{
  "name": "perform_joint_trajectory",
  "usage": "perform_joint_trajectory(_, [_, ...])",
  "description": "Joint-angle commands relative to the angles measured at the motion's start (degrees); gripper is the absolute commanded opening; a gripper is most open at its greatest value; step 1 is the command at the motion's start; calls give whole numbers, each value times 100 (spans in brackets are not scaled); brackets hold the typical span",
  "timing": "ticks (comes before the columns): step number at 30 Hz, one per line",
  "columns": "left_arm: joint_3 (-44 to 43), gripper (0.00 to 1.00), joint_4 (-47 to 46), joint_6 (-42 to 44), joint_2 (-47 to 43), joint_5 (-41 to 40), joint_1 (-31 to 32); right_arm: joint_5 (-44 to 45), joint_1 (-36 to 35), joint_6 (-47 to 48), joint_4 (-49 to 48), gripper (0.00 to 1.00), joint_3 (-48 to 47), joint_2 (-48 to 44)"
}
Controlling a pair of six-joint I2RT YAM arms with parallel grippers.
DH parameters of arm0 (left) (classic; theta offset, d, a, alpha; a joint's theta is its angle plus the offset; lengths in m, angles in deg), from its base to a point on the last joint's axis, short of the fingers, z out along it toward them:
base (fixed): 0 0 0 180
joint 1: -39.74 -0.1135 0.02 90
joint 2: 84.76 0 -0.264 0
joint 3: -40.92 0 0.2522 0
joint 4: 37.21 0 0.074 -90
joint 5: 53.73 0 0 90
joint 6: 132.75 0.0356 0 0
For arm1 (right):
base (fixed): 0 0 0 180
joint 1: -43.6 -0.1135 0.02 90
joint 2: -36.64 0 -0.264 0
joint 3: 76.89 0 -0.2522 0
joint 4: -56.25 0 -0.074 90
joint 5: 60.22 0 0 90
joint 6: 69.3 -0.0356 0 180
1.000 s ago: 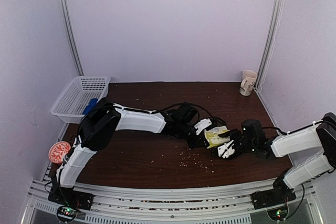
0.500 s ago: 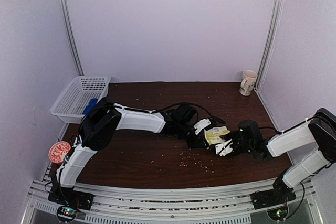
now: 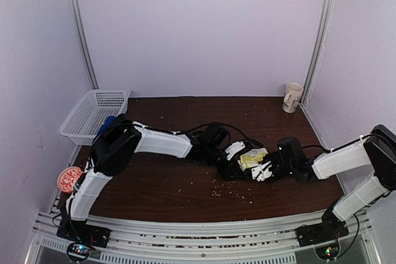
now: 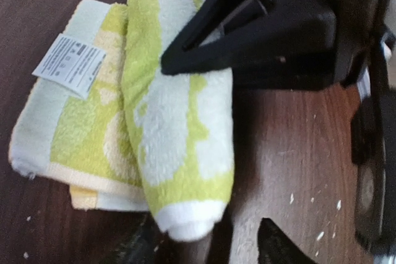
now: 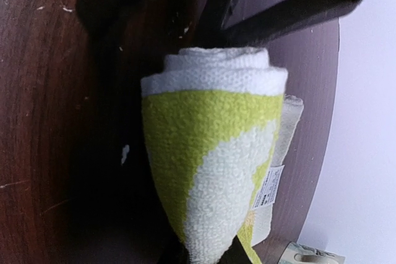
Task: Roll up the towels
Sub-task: Roll the towel at the center of the board.
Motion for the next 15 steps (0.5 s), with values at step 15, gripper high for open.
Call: perform_joint_trajectory(15, [2545, 96, -1490, -702, -1872, -1242, -243, -1149, 355, 551, 5498, 2, -2806, 1028])
